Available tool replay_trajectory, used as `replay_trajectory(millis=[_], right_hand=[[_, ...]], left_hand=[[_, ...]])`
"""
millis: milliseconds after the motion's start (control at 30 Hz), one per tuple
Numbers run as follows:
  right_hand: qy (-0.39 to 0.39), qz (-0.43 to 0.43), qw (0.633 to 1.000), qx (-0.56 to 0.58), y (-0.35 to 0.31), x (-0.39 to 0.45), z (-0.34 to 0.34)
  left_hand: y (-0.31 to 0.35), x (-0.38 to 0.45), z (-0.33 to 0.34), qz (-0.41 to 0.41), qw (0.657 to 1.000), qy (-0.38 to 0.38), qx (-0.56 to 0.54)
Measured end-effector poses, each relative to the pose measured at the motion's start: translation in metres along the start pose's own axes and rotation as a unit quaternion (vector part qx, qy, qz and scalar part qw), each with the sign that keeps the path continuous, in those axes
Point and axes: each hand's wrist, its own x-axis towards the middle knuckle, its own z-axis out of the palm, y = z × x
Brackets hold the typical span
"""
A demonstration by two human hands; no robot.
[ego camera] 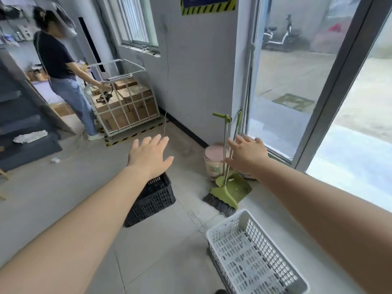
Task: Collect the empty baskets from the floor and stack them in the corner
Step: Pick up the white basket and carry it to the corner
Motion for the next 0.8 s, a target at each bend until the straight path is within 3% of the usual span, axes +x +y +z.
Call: replay_trajectory(millis=[233, 467, 800], right_hand=[[-0.004, 0.064, 0.997, 0.046, 0.039, 0.077, 0.022], [-0.048, 0.161, 0.983, 0.077, 0.096, 0.100, 0.050], [-0.128, 0.367, 0.915, 0.110, 0.166, 0.052, 0.118]], left_hand=[[0.013, 0.121, 0.000, 0.062, 0.996, 0.019, 0.054], [0.072, 0.214, 0.018, 0.165, 0.985, 0.002, 0.058], [0.195, 0.304, 0.055, 0.347, 0.937, -0.022, 0.037]])
